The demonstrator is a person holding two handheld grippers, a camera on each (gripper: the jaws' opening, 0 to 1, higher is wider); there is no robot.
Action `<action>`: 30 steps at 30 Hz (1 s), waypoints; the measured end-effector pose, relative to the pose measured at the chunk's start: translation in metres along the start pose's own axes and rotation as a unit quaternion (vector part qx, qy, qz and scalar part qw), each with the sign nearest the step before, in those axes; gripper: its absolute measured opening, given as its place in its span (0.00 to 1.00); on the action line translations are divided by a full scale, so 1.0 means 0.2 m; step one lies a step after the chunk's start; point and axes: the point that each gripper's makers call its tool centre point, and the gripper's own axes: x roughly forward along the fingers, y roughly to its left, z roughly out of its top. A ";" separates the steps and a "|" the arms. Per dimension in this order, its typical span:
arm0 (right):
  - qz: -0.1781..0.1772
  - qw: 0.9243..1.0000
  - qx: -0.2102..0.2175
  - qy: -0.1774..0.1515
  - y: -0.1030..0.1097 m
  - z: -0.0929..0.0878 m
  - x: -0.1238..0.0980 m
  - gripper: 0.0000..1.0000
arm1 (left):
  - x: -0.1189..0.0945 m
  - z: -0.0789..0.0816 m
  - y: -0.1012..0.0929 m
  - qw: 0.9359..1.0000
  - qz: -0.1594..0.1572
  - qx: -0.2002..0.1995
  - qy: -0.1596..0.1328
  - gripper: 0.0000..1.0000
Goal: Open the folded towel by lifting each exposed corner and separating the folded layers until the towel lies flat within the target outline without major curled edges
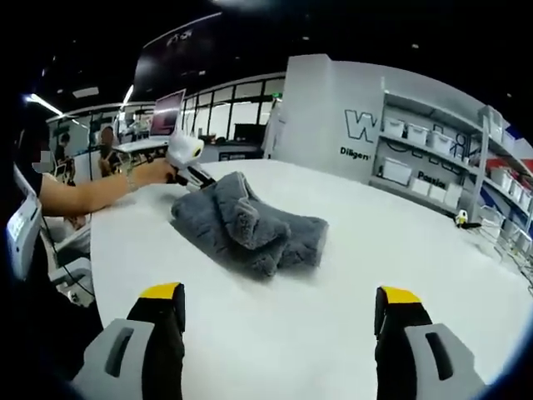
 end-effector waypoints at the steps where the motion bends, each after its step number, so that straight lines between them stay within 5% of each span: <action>1: 0.001 1.000 -0.001 0.000 0.00 0.00 0.00 0.96 | -0.01 -0.01 0.03 1.000 0.013 0.004 0.001 0.06; 17: 0.012 1.000 -0.021 0.006 0.04 0.00 0.03 0.98 | -0.22 -0.16 0.26 0.996 0.091 -0.006 0.015 0.06; 30: 0.012 1.000 -0.019 0.004 0.02 0.01 0.05 0.98 | -0.45 -0.33 0.49 0.982 0.178 -0.054 0.029 0.06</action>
